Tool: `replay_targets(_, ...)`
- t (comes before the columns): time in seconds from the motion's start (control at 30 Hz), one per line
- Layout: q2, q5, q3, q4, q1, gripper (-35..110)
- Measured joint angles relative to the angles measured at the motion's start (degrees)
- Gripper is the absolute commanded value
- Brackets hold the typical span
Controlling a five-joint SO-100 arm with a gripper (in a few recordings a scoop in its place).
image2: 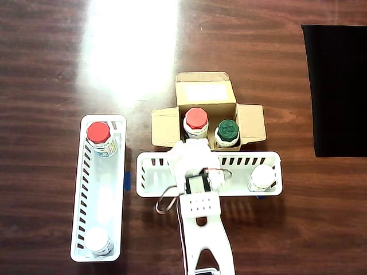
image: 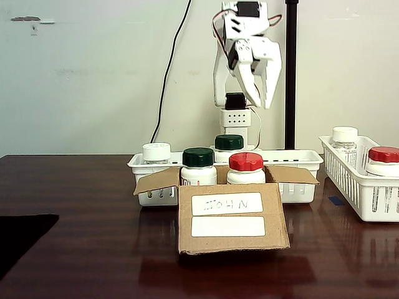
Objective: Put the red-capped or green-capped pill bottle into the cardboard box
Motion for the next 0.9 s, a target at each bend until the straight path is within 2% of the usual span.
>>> replay_targets(0.27, 12.83, 2.90, 0.53, 11.95, 2.29, 1)
replay_targets(0.9, 60.82, 4.83, 37.62, 13.18, 2.81, 1)
